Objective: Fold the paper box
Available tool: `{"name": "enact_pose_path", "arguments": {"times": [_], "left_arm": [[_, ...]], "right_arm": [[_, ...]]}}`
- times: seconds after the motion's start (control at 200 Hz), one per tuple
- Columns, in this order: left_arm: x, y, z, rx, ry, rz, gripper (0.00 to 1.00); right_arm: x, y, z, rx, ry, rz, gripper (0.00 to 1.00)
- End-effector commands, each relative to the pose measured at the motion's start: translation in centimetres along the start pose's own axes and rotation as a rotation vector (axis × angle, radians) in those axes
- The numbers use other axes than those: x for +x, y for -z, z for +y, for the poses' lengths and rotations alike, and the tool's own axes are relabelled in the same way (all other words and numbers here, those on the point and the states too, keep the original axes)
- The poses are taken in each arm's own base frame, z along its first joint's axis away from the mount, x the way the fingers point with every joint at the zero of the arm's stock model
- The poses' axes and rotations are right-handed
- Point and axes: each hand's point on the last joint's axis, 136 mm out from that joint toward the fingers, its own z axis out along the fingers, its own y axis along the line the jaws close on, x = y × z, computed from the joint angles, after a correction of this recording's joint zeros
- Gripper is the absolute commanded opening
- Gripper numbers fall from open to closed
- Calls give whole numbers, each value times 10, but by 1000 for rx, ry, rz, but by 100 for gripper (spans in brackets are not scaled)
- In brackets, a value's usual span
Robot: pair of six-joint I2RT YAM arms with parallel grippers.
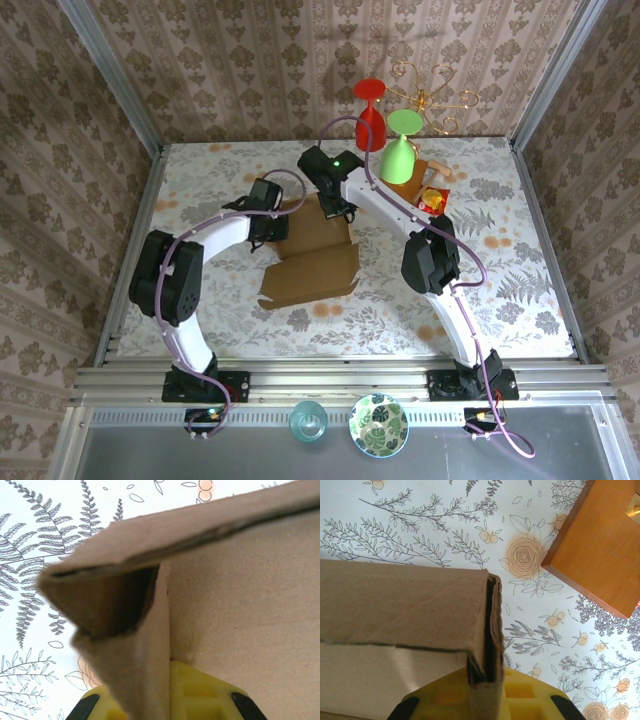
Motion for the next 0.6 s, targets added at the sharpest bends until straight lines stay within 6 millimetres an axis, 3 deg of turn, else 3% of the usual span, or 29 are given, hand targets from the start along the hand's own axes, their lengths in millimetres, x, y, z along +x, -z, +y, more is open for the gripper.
{"name": "enact_pose_path", "arguments": {"times": [0.0, 0.085, 0.28, 0.405, 0.595], "left_arm": [[23, -9, 23, -142, -24, 96, 0], [20, -9, 19, -123, -21, 96, 0], [2, 9, -11, 38, 7, 28, 25], [-4, 23, -16, 150, 109, -1, 40], [-8, 41, -27, 298, 179, -43, 46]], "right_arm": [[-2, 1, 8, -20, -20, -4, 0], [-1, 0, 8, -19, -17, 0, 0], [0, -2, 7, -15, -13, 5, 0], [0, -3, 7, -15, -13, 5, 0], [1, -4, 6, -17, -15, 11, 0]]}}
